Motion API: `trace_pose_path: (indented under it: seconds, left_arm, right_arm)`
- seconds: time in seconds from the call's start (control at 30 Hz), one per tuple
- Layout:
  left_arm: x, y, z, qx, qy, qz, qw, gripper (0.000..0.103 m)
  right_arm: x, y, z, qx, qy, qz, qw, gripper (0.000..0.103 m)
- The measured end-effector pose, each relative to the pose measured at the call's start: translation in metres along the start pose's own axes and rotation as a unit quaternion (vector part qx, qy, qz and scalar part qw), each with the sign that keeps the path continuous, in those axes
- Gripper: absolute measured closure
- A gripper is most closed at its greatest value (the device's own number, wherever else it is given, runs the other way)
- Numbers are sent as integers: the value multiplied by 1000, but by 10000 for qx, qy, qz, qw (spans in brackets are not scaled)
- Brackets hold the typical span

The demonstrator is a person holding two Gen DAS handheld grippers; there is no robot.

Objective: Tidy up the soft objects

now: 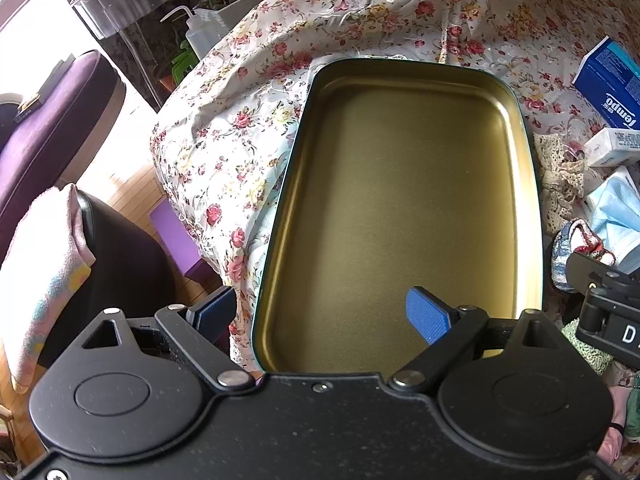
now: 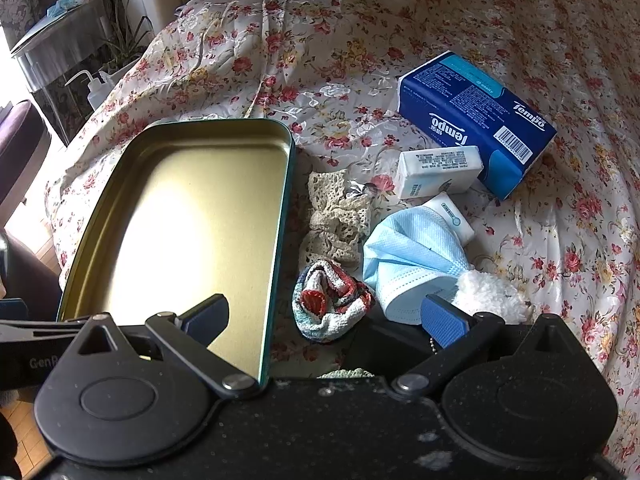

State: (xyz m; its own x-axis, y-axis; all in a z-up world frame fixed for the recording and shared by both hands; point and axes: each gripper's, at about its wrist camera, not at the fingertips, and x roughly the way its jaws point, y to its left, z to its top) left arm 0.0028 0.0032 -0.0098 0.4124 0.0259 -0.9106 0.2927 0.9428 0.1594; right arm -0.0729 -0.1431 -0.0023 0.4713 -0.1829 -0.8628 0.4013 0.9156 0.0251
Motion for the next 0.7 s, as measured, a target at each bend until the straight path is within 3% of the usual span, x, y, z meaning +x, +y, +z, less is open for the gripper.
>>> trace_pose_path:
  seconds: [0.7]
  left_arm:
    - [-1,-8,2,-23,23,-18,10000,13]
  right_arm:
    - [-5,-4,5,96,11,49,9999,1]
